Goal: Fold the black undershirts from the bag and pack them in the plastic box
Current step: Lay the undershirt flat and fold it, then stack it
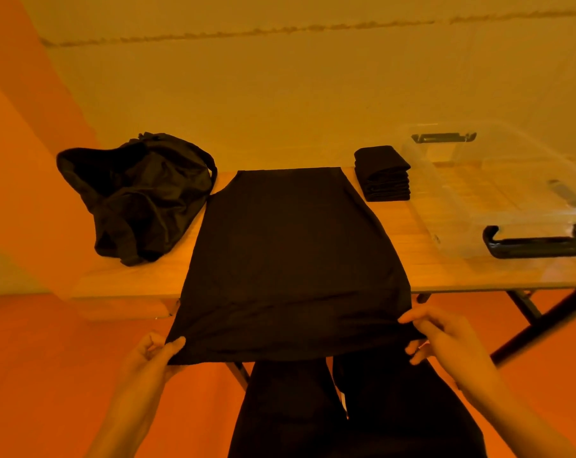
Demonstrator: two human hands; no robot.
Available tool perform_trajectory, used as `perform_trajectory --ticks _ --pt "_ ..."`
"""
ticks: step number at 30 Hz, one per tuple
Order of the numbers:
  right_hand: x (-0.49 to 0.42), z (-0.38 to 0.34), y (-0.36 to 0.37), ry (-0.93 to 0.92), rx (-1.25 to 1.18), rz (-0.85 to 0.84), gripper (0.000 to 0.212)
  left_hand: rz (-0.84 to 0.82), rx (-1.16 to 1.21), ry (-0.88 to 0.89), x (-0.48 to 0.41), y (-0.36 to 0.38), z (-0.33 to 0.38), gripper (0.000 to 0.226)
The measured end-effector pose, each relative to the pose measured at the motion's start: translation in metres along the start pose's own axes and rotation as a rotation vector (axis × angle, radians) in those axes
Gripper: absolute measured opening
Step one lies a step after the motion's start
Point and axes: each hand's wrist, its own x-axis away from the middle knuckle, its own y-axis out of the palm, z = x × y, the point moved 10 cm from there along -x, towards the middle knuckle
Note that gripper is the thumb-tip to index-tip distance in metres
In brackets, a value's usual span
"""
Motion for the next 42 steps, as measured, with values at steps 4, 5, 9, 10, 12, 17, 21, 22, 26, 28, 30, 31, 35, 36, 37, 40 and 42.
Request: perform_trajectory --ticks 4,5,9,10,12,17,21,22,26,28,30,31,35,36,37,40,42 --pt "-0.002 0.016 -0.003 0.135 -0.074 0.018 0.032 0.051 -0.047 0.059 0.002 -0.01 0.006 0.015" --pt "-0.002 0.021 -0.002 0.166 -0.045 0.004 0.031 0.05 -0.078 0.078 0.004 -0.009 0.008 0.014" --pt "0.002 0.022 0.008 0.191 0.042 -0.081 0.033 0.005 -0.163 0.106 0.006 -0.003 0.002 0.007" --pt "0.003 0.019 0.01 0.175 0.076 -0.103 0.034 -0.005 -0.17 0.106 0.005 -0.002 0.0 0.005" --pt "0.003 0.014 0.013 0.152 0.173 -0.137 0.034 -0.005 -0.18 0.114 0.004 -0.001 0.001 0.005" --pt "0.002 0.014 0.019 0.161 0.246 -0.213 0.027 0.012 -0.233 0.124 0.002 -0.004 0.003 0.008" --pt "0.003 0.011 0.008 0.101 0.272 -0.141 0.023 -0.002 -0.241 0.136 0.006 -0.006 0.001 0.017" --pt "0.004 0.01 0.008 0.084 0.291 -0.139 0.023 -0.003 -0.264 0.148 0.007 -0.006 0.001 0.018" --pt "0.009 0.004 0.018 0.061 0.628 -0.356 0.017 -0.053 -0.517 0.144 0.003 -0.005 0.003 0.018" --pt "0.0 -0.025 0.019 -0.052 0.783 -0.356 0.012 -0.021 -0.719 0.245 0.003 -0.003 0.019 0.036" --pt "-0.019 -0.077 0.027 -0.309 0.814 -0.21 0.019 0.032 -0.832 0.437 0.011 0.024 0.051 0.037" --pt "-0.029 -0.1 0.041 -0.44 0.824 -0.163 0.026 -0.011 -0.852 0.557 0.016 0.053 0.066 0.028" --pt "-0.104 -0.141 0.127 -0.657 0.982 -0.225 0.056 -0.327 -0.976 0.892 0.006 0.203 0.105 0.028" --pt "-0.127 -0.147 0.14 -0.654 1.043 -0.218 0.059 -0.36 -1.034 0.925 -0.011 0.233 0.11 0.038" --pt "-0.15 -0.151 0.146 -0.64 1.09 -0.196 0.06 -0.379 -1.12 0.931 -0.029 0.26 0.113 0.046" --pt "-0.202 -0.151 0.144 -0.548 1.146 -0.186 0.063 -0.402 -1.48 0.907 -0.084 0.315 0.109 0.062" --pt "-0.22 -0.141 0.136 -0.476 1.132 -0.245 0.066 -0.367 -1.632 0.838 -0.107 0.322 0.099 0.071"
